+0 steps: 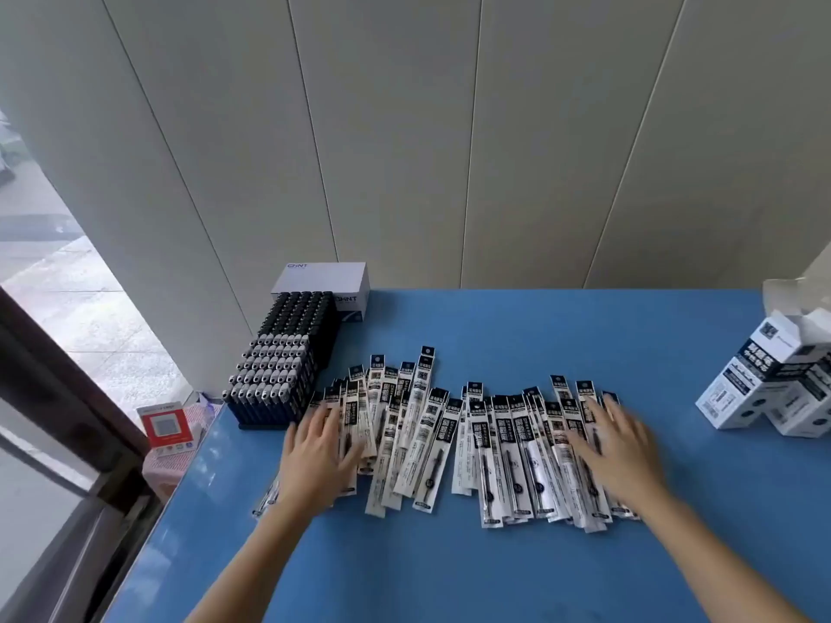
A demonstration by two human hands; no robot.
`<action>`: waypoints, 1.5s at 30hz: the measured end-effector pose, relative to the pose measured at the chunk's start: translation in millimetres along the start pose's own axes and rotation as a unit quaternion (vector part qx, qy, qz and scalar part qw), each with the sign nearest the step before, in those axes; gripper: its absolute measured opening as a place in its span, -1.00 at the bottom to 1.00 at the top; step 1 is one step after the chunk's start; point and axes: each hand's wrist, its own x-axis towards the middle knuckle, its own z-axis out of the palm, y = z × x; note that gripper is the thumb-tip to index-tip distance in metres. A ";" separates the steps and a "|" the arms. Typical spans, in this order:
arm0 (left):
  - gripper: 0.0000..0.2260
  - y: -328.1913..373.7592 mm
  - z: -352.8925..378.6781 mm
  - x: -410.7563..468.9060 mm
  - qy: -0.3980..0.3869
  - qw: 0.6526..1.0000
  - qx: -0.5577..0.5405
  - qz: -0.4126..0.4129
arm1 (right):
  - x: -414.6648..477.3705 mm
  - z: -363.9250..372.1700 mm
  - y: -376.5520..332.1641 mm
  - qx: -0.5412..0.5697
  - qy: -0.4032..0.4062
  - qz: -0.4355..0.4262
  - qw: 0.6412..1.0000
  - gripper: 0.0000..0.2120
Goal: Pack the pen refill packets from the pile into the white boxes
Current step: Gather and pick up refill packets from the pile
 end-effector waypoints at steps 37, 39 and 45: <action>-0.30 66.7 28.1 9.4 -0.025 0.967 -0.115 0.226 | 54.4 19.5 -85.1 0.308 -0.092 -0.028 0.946 -0.60; -0.28 75.0 23.8 8.4 -0.032 0.945 -0.071 0.318 | 79.8 11.4 -96.2 0.277 -0.080 -0.043 0.956 -0.60; -0.25 97.8 32.5 4.9 -0.014 0.857 0.127 0.499 | 140.0 14.5 -141.3 0.264 -0.199 -0.096 0.939 -0.49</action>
